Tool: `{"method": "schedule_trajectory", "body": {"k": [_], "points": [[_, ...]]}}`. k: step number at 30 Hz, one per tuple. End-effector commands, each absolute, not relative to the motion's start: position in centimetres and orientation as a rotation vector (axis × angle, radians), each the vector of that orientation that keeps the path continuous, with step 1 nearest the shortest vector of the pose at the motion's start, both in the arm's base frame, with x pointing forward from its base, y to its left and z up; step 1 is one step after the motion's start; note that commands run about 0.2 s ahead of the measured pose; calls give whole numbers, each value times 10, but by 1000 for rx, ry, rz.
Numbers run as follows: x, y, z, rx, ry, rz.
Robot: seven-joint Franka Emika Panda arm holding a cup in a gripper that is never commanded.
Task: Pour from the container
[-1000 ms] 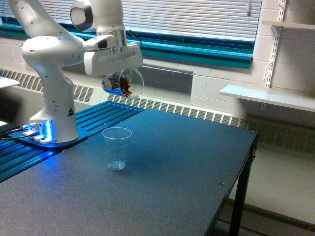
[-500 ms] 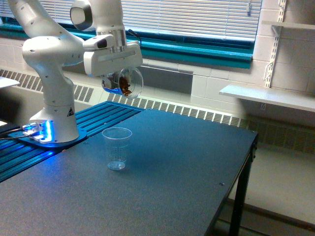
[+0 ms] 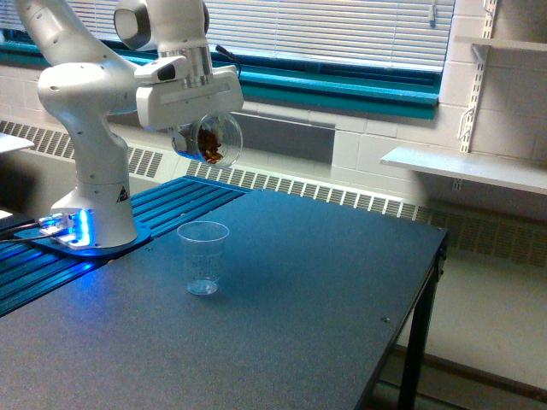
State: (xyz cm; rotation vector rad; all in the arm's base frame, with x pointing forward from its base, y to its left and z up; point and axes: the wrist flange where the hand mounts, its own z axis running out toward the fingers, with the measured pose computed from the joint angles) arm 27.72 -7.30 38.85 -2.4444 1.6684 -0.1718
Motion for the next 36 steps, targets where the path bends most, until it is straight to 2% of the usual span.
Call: {"method": "schedule_trajectory", "body": {"k": [1,23,36], "points": [[271,-71,374,-2428,1674,-114],[270,-81,369,-2361,1706,-83],[273,-65,370,-2335,1688,-63]]}}
